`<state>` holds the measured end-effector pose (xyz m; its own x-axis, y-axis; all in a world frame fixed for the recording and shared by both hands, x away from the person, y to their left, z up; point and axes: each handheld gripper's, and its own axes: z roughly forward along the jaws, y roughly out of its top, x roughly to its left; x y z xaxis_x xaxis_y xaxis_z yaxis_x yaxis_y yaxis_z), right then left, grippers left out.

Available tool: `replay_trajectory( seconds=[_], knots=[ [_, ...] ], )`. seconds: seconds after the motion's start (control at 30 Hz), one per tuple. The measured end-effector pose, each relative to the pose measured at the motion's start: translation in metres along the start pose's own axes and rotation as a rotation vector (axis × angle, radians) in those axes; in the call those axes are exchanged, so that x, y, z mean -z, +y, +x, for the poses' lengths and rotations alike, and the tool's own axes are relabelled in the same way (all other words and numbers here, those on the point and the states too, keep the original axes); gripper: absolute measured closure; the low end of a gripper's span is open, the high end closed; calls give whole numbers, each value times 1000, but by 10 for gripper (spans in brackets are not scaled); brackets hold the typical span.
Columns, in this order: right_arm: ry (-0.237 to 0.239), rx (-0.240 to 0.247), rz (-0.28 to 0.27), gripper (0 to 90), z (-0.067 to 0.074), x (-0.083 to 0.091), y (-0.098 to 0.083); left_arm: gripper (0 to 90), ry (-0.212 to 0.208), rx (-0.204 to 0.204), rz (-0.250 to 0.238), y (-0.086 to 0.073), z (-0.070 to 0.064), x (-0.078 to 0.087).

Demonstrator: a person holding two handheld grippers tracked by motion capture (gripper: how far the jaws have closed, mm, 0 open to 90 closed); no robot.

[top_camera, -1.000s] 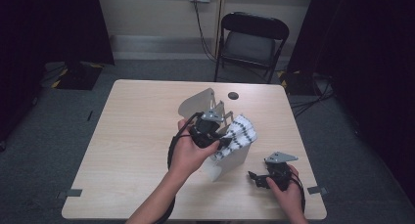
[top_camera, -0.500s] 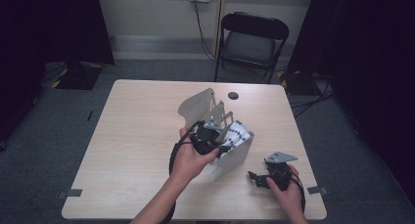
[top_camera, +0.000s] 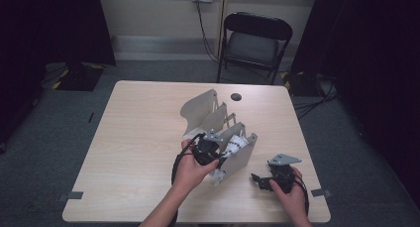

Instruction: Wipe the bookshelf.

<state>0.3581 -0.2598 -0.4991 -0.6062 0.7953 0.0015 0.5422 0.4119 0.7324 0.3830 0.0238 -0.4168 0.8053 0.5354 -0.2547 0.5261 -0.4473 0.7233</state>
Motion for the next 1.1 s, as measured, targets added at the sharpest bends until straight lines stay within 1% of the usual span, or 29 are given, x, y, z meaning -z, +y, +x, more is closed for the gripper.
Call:
replay_trajectory(
  seconds=[0.13, 0.33, 0.43, 0.57, 0.6, 0.63, 0.67, 0.7, 0.8, 0.83, 0.93, 0.97, 1.1],
  knots=[
    [0, 0, 0, 135, 0, 0, 0, 805, 0, -2, 10, -8, 2, -8],
    [0, 0, 0, 135, 0, 0, 0, 806, 2, 14, 20, -19, 6, -19],
    [0, 0, 0, 135, 0, 0, 0, 806, -1, 21, 37, -24, 8, -22],
    [0, 0, 0, 135, 0, 0, 0, 806, 7, 28, 42, -31, 9, -28],
    [0, 0, 0, 135, 0, 0, 0, 806, 13, 23, 50, -32, 10, -29],
    [0, 0, 0, 135, 0, 0, 0, 806, 14, 33, 49, -34, 9, -30],
    [0, 0, 0, 135, 0, 0, 0, 806, 18, 27, 61, -35, 10, -31],
    [0, 0, 0, 135, 0, 0, 0, 806, 16, 30, 62, -37, 10, -32],
    [0, 0, 0, 135, 0, 0, 0, 807, 24, 22, 87, -41, 11, -34],
    [0, 0, 0, 135, 0, 0, 0, 806, 23, 27, 84, -43, 11, -35],
    [0, 0, 0, 135, 0, 0, 0, 806, 24, 25, 86, -45, 11, -34],
    [0, 0, 0, 135, 0, 0, 0, 806, 24, 21, 93, -45, 12, -33],
    [0, 0, 0, 135, 0, 0, 0, 805, 30, 35, 88, -41, 13, -26]
  ],
)
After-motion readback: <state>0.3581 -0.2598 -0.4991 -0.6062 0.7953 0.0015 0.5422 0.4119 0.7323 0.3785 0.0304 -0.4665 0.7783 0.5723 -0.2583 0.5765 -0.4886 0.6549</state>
